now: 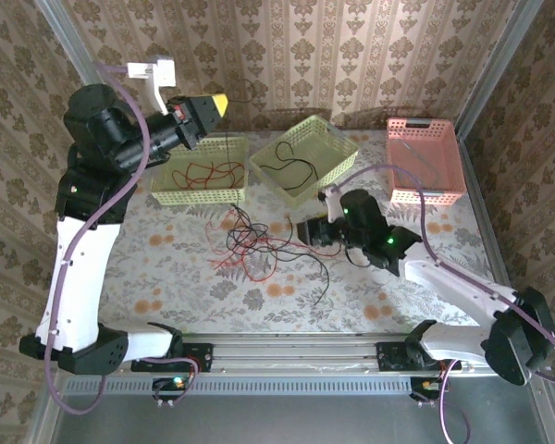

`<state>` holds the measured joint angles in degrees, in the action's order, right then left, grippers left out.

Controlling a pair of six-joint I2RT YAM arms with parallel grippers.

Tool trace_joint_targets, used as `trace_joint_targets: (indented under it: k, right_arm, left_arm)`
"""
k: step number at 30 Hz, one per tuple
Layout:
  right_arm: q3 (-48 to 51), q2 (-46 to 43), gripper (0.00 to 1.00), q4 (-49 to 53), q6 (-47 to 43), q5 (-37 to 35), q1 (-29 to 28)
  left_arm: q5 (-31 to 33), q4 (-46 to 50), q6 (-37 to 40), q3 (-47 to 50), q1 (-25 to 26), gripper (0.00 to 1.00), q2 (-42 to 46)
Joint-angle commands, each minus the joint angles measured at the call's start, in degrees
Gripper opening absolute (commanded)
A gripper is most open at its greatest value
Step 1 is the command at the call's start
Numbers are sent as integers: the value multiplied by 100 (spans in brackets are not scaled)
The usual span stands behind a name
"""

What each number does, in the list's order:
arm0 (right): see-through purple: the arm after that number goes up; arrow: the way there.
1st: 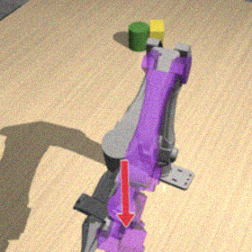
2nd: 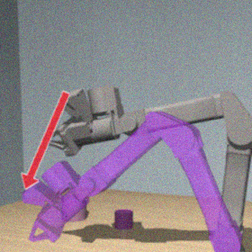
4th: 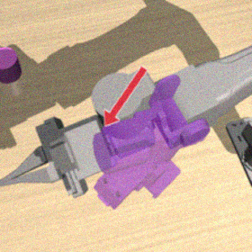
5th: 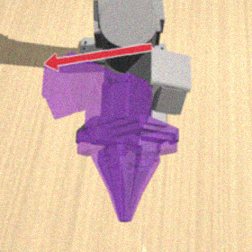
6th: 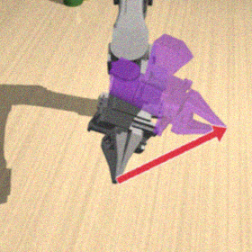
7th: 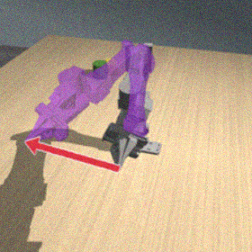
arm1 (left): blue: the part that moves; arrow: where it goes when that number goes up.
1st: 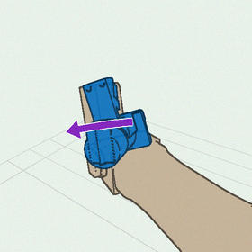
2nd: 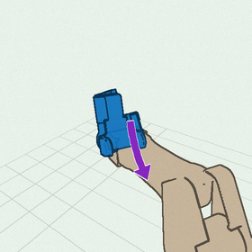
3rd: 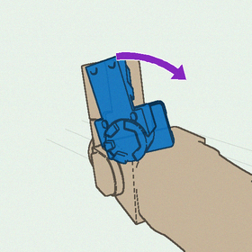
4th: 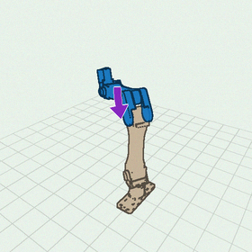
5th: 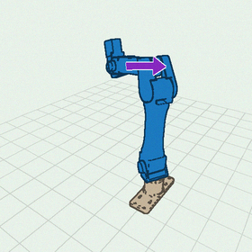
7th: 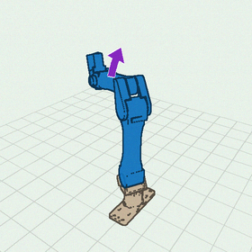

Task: Untangle the cables

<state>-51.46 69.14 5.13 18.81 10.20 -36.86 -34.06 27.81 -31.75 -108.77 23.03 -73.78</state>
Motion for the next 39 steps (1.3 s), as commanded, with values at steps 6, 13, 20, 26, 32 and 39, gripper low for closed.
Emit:
trace_joint_targets:
  k: [6, 13, 20, 26, 32, 39]
  right_arm:
    - [-1869, 1585, 72, -1082, -892, 855, -546]
    - [-2871, 2734, 59, -1277, -527, 1047, -678]
    - [-2855, 2427, 0, -1046, -193, 1306, -743]
    - [-1999, 1487, 0, -1513, 533, 886, -797]
    - [-1833, 895, 0, -1213, 605, 31, -731]
    - [-2077, 937, 0, -681, 812, -866, -731]
  left_arm:
    - [214, -21, 37, -196, 489, 0, -32]
    - [277, -54, 30, 84, 563, 0, 98]
    - [463, -308, -190, 761, 252, 29, 172]
    - [-158, -692, -650, 2050, -826, 100, 130]
    - [-699, -1860, -934, 4757, -956, 100, 1417]
    - [1358, -1746, -336, 6388, 711, 100, 3355]
